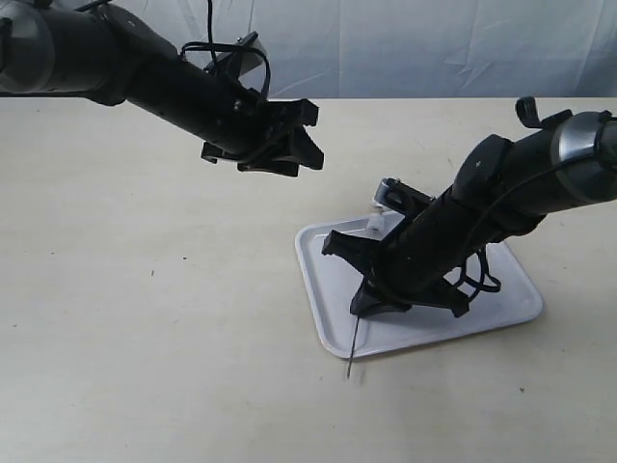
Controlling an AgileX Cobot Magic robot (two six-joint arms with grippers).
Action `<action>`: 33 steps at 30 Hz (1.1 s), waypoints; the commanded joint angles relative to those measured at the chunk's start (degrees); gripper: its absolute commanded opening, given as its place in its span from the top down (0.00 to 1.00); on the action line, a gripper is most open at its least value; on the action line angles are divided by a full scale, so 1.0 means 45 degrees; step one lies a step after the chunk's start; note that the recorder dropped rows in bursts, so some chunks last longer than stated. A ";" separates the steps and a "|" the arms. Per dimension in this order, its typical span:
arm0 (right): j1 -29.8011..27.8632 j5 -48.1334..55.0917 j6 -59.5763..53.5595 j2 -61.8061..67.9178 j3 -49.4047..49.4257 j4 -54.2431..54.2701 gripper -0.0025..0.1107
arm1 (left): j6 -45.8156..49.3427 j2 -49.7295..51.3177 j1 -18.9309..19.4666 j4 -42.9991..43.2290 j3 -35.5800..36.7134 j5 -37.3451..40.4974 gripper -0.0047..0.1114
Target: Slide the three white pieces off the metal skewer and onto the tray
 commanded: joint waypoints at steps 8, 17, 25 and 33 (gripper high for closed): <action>0.0015 -0.0283 -0.0884 0.0378 0.0132 -0.0306 0.98 | 0.0011 0.0027 -0.0066 -0.0111 -0.0446 0.0986 0.61; -0.0083 -0.0180 -0.3250 -0.2404 0.0147 -0.1130 0.98 | 0.0384 -0.0707 -0.0014 0.0358 -0.0446 0.1198 0.61; -0.1643 0.0935 -0.3581 -0.6057 0.1981 -0.1796 0.98 | 0.0289 -0.1733 0.1183 -0.0831 -0.0368 0.2351 0.50; -0.1782 0.1446 -0.4577 -0.9192 0.4035 -0.0842 0.98 | 0.2417 -0.1708 -0.0310 -0.3531 -0.0367 0.3447 0.50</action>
